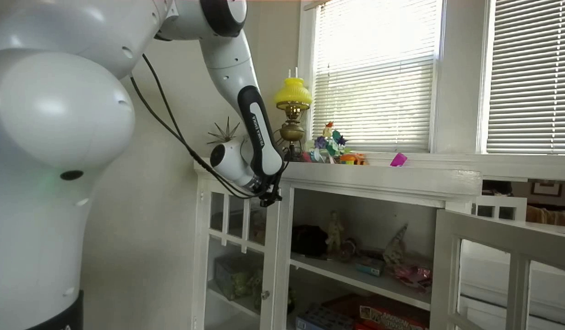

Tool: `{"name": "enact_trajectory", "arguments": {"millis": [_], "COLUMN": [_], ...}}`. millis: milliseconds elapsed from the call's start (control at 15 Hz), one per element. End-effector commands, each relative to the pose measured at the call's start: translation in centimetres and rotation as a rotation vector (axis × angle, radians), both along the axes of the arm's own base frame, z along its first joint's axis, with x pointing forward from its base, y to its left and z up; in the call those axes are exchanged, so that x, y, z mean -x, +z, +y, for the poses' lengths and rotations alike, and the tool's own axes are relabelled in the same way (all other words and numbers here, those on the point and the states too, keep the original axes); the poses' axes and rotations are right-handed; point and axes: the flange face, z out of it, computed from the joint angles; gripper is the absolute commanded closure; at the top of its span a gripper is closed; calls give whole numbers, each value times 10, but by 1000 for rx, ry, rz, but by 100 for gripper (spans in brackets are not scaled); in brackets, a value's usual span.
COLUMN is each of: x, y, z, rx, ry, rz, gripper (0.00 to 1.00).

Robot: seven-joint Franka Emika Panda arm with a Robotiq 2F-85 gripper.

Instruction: Close the bottom left cabinet door

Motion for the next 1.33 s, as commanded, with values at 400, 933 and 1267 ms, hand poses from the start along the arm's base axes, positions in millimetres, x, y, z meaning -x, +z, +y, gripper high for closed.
{"name": "enact_trajectory", "arguments": {"millis": [400,933,1267], "x": [-8,77,156], "y": [-4,11,-13], "z": [-5,4,-10], "rx": [-28,-228,-306], "ry": [7,-52,-181], "rz": [44,383,596], "gripper": [100,100,100]}}
